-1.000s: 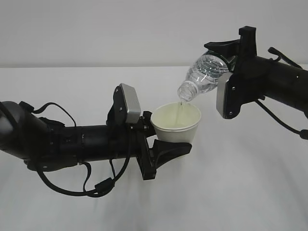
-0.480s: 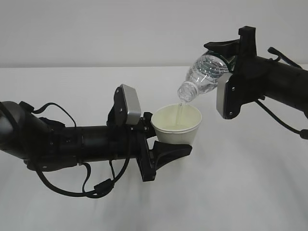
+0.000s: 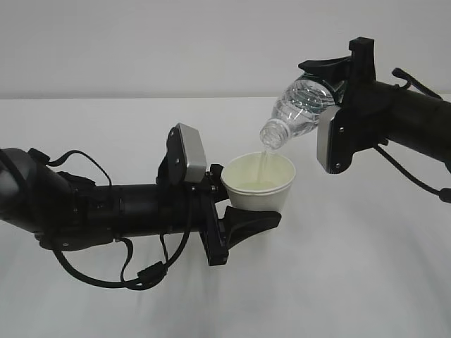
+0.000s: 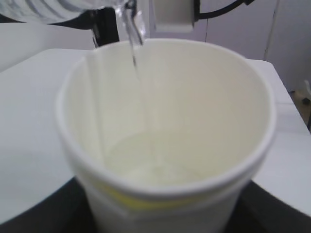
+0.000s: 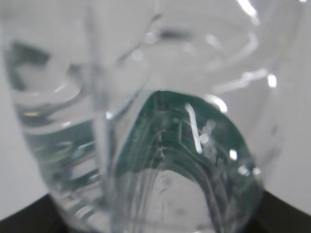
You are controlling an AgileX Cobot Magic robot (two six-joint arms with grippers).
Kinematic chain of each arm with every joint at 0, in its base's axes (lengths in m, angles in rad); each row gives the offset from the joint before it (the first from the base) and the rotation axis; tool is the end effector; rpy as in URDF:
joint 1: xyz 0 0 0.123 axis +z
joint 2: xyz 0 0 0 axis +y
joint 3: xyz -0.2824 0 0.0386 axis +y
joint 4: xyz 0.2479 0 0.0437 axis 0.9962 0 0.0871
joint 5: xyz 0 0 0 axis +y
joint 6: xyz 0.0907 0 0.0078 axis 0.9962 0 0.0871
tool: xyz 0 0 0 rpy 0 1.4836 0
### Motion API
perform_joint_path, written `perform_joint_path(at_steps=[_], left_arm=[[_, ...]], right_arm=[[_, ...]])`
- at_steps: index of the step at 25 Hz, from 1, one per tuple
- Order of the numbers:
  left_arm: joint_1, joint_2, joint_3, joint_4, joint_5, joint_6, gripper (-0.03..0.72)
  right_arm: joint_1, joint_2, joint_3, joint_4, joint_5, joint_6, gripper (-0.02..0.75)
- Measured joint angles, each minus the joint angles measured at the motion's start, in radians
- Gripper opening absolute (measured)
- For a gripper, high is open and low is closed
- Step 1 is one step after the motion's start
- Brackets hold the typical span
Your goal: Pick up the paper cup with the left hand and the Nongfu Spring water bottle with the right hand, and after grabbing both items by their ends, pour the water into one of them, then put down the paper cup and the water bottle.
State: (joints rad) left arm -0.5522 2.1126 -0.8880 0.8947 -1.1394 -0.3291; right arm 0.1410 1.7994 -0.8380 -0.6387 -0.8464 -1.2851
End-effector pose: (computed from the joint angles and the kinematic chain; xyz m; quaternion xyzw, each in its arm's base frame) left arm 0.2785 -0.2473 0.1138 0.4743 0.5877 -0.4075 0.5134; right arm 0.3507 0.0908 0.1998 -0.6820 0.3100 -0.3386 0.5693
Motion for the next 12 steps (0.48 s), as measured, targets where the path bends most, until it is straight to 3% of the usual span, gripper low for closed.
perform_joint_path(at_steps=[12], left_arm=[[0.0, 0.0, 0.0, 0.006, 0.0, 0.0, 0.435]], right_arm=[[0.0, 0.0, -0.004, 0.0, 0.0, -0.002, 0.447]])
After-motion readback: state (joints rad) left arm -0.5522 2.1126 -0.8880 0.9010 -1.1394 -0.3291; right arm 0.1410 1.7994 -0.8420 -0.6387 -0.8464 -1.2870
